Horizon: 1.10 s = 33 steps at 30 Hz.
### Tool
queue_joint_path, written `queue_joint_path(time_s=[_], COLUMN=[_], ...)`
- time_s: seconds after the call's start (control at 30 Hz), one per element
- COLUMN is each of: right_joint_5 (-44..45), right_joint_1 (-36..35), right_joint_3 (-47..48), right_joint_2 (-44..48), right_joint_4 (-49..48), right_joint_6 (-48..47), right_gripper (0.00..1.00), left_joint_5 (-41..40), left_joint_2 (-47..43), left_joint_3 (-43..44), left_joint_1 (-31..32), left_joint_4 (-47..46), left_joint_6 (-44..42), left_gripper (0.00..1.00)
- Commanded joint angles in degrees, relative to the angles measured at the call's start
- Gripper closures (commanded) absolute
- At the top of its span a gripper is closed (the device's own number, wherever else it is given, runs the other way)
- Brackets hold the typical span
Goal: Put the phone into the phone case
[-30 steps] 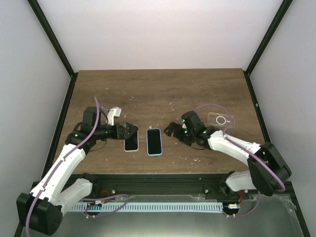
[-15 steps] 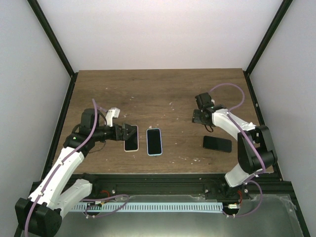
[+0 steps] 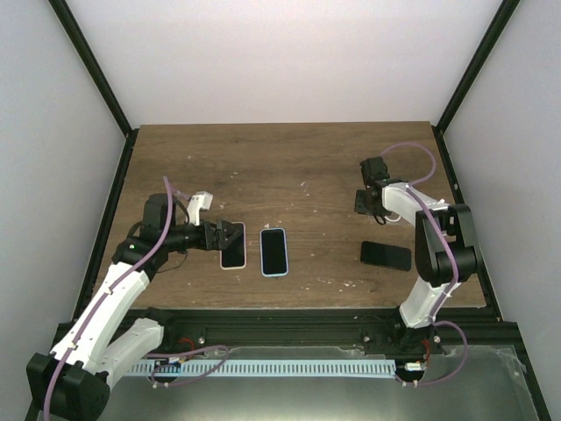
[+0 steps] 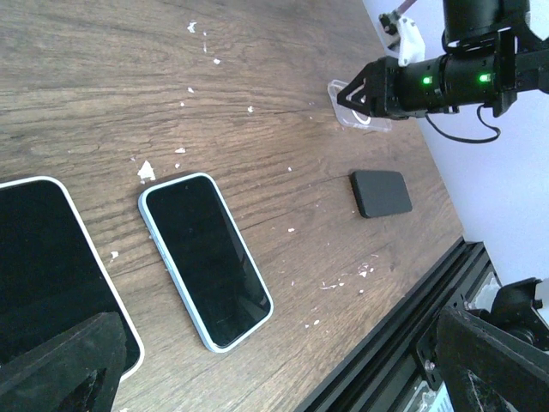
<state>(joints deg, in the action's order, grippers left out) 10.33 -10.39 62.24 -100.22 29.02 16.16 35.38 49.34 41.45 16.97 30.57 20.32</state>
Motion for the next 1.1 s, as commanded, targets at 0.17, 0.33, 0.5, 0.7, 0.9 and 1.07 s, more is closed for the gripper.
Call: queue_joint_path(time_s=[0.17,0.33,0.5,0.7,0.9,1.07], right_joint_5=[-0.50,-0.75,-4.88,-13.05,-21.47,-30.78], right_joint_1=[0.91,0.95,0.90,0.88,0.70,0.54], right_joint_3=[3.42,4.35,5.41,3.74,1.01,-2.39], right_joint_2=[-4.13,-5.04,-4.00,2.10,8.76,13.94], right_joint_4=[0.27,1.82,3.64,3.52,2.14,0.63], right_joint_6=[-0.52,0.67,3.66,12.36,21.86,33.29], right_gripper=[0.83,0.86,0.95,0.99,0.99,0.99], left_joint_5=[-1.09,-1.18,-1.12,-1.35,-1.36,-1.26], left_joint_2=[-1.11,-1.19,-1.49,-1.52,-1.50,-1.52], left_joint_3=[-0.52,-0.45,-0.49,-0.59,-0.59,-0.66], left_joint_1=[-0.01,0.00,-0.01,-0.01,-0.01,-0.01], left_joint_4=[-0.49,-0.47,-0.46,-0.51,-0.60,-0.64], left_joint_6=[-0.80,-0.85,-0.89,-0.81,-0.72,-0.72], left_gripper=[0.00,0.00,0.00,0.00,0.00,0.00])
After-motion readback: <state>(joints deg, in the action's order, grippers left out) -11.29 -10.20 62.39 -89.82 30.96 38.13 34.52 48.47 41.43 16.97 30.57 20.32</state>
